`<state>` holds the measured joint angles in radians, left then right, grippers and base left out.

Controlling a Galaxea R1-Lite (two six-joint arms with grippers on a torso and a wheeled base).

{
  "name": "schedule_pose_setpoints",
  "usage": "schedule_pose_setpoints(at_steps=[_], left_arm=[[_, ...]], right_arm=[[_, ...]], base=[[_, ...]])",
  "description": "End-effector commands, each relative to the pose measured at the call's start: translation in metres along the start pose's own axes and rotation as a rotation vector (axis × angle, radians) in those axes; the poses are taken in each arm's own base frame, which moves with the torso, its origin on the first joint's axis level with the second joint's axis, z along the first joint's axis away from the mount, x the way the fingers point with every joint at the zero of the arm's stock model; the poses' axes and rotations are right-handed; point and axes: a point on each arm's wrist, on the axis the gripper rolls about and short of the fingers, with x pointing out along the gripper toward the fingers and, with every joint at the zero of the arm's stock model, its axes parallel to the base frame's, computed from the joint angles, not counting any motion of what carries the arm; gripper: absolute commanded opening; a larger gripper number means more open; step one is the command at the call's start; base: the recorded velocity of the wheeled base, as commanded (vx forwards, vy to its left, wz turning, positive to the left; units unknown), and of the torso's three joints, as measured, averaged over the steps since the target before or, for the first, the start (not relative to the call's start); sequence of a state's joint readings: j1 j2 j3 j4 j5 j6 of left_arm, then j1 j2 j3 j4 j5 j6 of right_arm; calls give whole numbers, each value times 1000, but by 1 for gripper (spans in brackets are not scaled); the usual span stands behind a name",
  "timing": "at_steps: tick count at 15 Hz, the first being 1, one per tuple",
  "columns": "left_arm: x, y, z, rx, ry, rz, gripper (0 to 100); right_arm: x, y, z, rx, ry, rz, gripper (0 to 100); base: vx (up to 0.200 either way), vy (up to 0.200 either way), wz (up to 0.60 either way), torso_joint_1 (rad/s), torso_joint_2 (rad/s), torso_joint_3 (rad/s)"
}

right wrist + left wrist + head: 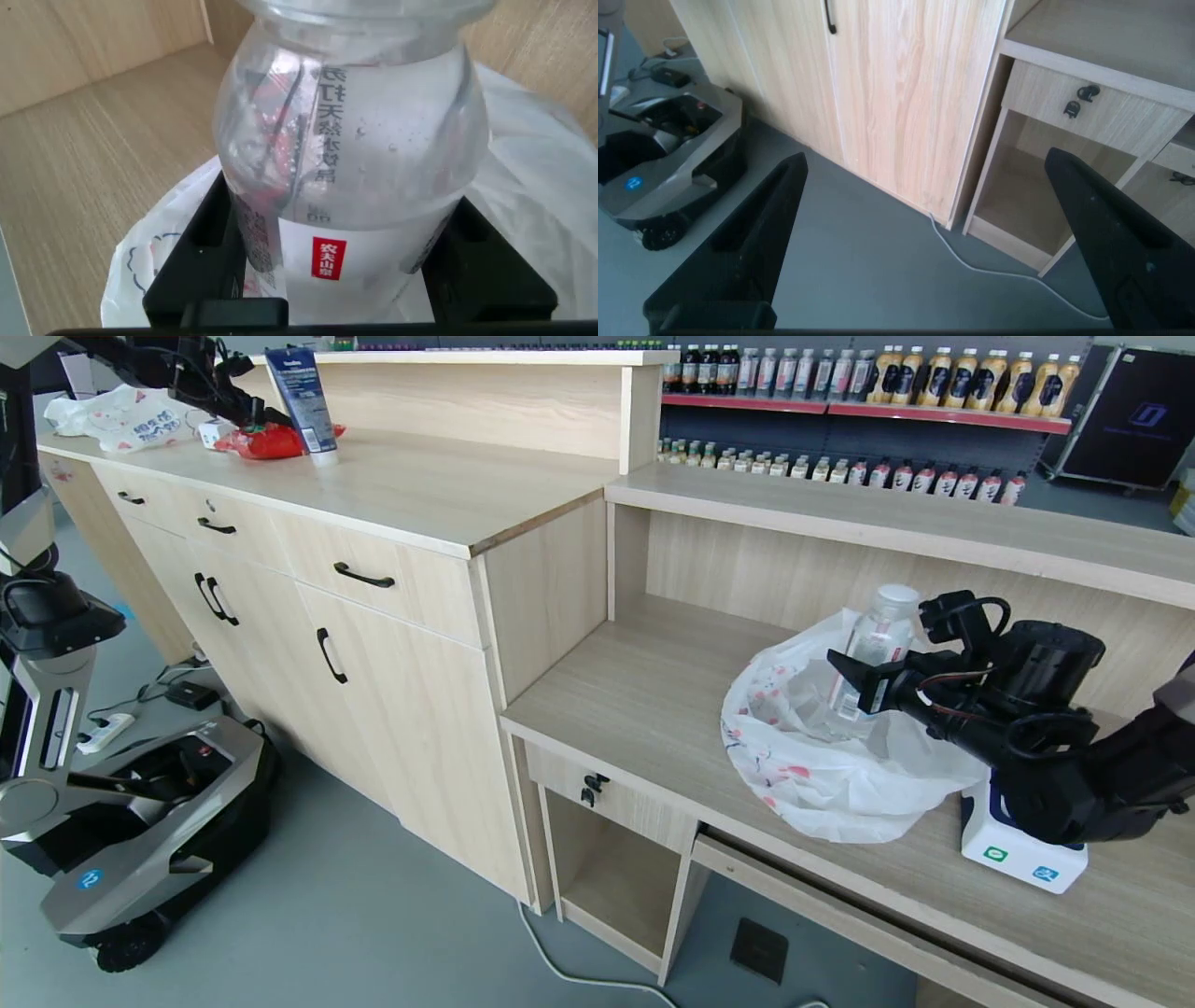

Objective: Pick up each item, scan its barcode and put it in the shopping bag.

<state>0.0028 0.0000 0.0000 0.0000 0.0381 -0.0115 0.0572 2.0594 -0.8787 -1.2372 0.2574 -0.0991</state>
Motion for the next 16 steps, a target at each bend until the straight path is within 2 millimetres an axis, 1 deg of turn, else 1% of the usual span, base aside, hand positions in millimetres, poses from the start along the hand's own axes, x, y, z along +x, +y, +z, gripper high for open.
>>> schedule_pose_setpoints(at_steps=[1,4,5,7,16], left_arm=[[0,0,0,-1,0,1,100],[0,0,0,-1,0,1,100],[0,0,0,-1,0,1,100],[0,0,0,-1,0,1,100],[0,0,0,-1,0,1,100]], right_arm=[[7,4,-15,5,30,15,0],[10,4,-20,7,25,16,0],[13,6,-28,11,35,23,0],[17,8,-36,9,19,26,0],[23,10,-52,8,28,87,0]], base=[[0,0,0,0,0,0],[0,0,0,0,0,0],[0,0,0,0,0,0],[0,0,0,0,0,0],[0,0,0,0,0,0]])
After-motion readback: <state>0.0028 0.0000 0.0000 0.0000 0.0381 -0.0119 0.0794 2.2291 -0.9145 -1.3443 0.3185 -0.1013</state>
